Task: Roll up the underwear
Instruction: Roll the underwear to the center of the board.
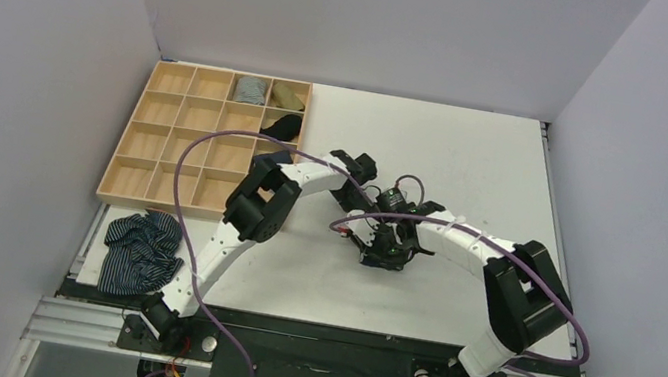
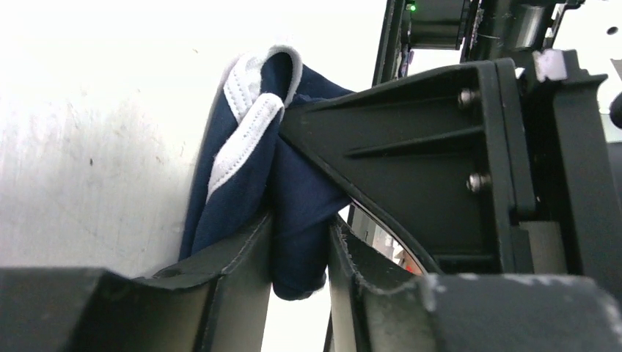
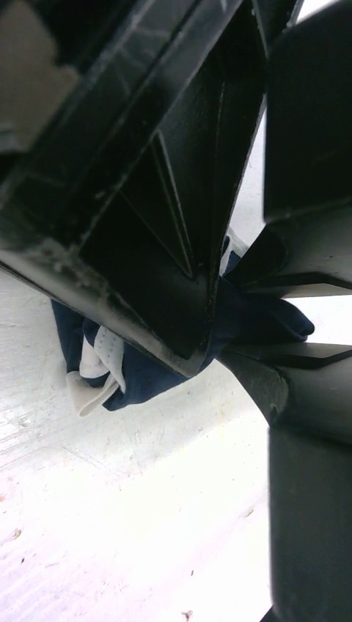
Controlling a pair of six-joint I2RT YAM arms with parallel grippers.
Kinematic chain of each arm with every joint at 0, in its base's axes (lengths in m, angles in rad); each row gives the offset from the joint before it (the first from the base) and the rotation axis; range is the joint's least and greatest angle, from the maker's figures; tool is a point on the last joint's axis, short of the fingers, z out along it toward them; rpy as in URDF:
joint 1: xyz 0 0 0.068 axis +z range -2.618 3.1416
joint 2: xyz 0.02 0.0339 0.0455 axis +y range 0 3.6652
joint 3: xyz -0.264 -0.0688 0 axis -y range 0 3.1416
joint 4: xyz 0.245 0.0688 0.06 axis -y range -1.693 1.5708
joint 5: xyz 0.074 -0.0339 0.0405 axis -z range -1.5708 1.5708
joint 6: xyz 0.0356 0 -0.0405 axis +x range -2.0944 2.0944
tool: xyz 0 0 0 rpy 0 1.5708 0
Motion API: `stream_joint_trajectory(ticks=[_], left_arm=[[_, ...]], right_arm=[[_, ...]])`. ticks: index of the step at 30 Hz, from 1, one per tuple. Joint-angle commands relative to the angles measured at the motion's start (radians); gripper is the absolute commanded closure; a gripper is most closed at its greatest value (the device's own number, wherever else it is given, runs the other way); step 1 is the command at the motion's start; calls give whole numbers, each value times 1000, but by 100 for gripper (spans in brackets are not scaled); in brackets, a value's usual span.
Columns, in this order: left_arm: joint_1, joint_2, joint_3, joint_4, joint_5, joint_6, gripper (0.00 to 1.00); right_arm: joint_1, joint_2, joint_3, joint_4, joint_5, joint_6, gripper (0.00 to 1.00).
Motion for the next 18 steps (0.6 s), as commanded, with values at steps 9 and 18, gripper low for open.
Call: stream_joint_trajectory(ticks=[9, 18], left_arm=[[89, -64, -88, 0, -207, 126, 53], [129, -99, -145, -14, -234, 176, 49]], right_arm=[[-33, 36, -20, -31, -69, 10, 100], [-34, 39, -24, -40, -66, 13, 100]])
